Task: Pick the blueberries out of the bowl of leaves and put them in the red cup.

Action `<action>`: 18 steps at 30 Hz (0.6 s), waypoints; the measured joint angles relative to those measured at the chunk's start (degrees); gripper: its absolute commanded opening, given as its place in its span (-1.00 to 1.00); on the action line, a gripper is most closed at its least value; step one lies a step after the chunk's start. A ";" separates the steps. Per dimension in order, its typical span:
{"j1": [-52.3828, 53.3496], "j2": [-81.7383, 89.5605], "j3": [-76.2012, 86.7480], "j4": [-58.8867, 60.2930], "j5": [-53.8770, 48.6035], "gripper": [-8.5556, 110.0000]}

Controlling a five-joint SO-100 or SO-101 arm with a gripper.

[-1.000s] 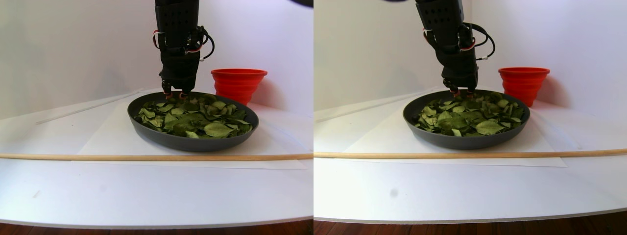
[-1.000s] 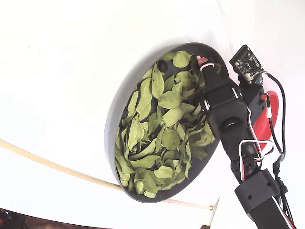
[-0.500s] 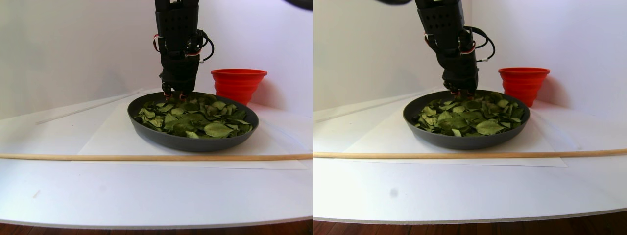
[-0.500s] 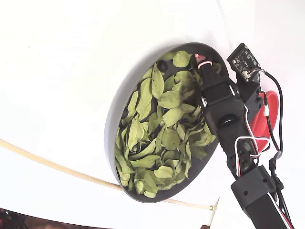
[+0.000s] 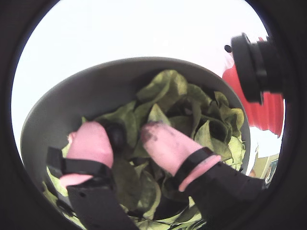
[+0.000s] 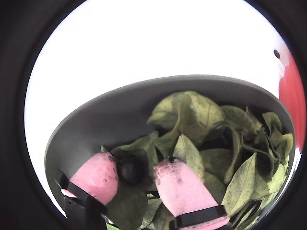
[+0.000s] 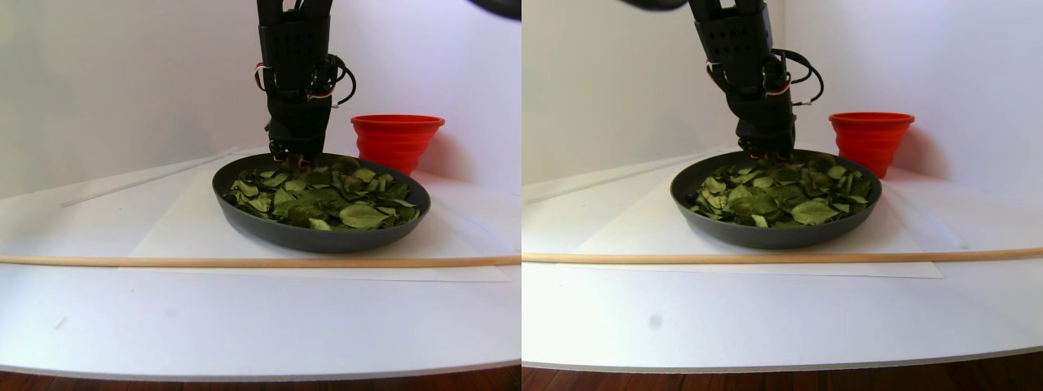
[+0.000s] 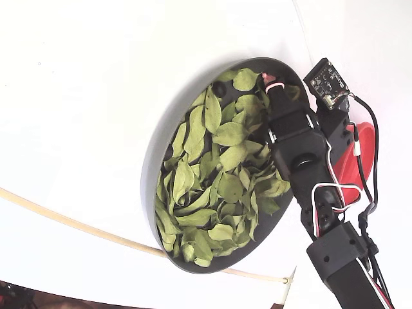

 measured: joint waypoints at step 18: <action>-0.70 0.00 0.53 0.00 0.00 -0.71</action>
